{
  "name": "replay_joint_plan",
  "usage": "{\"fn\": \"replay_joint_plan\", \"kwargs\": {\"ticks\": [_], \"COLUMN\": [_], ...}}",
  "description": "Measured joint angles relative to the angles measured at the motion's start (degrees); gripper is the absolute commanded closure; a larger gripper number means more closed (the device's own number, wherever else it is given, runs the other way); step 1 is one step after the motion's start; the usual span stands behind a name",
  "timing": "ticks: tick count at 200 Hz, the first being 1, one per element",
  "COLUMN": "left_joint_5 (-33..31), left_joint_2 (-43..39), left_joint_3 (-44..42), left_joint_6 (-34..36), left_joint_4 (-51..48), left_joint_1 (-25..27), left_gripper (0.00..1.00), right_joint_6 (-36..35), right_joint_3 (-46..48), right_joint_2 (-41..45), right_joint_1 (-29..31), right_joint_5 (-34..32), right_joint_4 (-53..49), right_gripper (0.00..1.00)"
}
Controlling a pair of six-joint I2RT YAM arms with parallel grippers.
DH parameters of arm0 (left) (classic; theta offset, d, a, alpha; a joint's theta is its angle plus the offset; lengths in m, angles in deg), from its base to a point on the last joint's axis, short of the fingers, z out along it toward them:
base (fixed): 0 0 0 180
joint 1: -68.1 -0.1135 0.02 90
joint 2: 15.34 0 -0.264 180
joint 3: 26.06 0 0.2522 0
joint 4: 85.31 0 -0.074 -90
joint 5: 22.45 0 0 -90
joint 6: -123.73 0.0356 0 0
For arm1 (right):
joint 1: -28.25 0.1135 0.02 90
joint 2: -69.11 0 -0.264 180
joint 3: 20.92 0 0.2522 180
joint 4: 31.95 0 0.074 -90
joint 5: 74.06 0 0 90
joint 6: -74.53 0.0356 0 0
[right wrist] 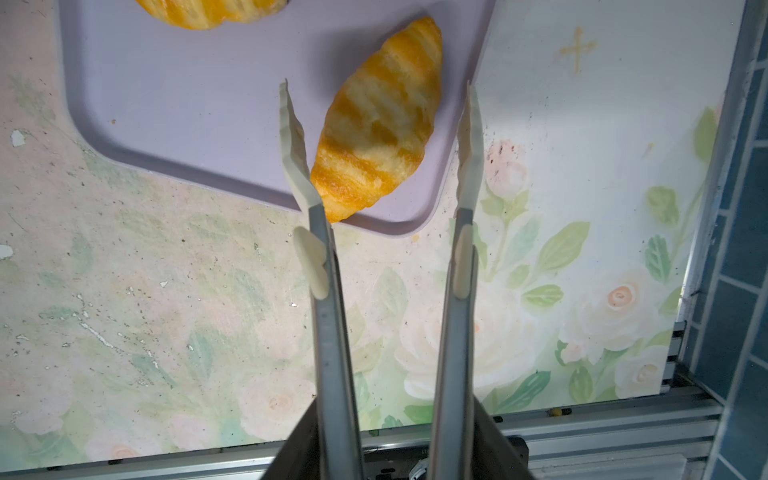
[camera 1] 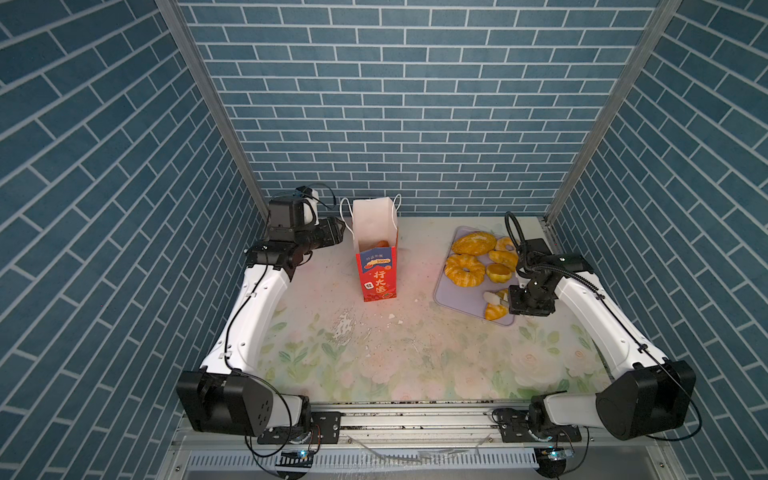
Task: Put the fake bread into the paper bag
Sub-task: 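Return the tongs with the right gripper to the croissant nearest the robot, then close the tongs on the croissant and lift it toward the bag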
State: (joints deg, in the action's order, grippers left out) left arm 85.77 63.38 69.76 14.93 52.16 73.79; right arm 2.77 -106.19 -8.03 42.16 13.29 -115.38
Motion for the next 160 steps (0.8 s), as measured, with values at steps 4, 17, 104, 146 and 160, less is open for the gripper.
{"fn": "replay_joint_plan", "kwargs": {"ticks": [4,17,104,146,160], "left_joint_5": [0.0,0.0,0.1,0.1,0.1], "left_joint_2": [0.0,0.1,0.6,0.8,0.8], "left_joint_3": [0.0,0.1,1.2,1.7,1.7], "left_joint_6": [0.0,0.0,0.1,0.2,0.2], "left_joint_4": [0.0,0.0,-0.2,-0.1,-0.1], "left_joint_1": [0.0,0.1,0.2,0.2,0.2], "left_gripper": [0.36,0.36,0.36,0.36,0.36], "right_joint_6": [0.0,0.1,1.4,2.4,2.4], "right_joint_3": [0.0,0.1,3.1,3.1,3.1], "right_joint_2": [-0.1,-0.2,-3.2,-3.6,-3.6], "right_joint_1": [0.0,0.0,0.0,0.0,0.0], "right_joint_5": [0.1,0.3,2.0,2.3,2.4], "right_joint_4": [0.1,0.6,4.6,5.1,5.1], "right_gripper": [0.52,0.53,0.58,0.69,0.71]}}
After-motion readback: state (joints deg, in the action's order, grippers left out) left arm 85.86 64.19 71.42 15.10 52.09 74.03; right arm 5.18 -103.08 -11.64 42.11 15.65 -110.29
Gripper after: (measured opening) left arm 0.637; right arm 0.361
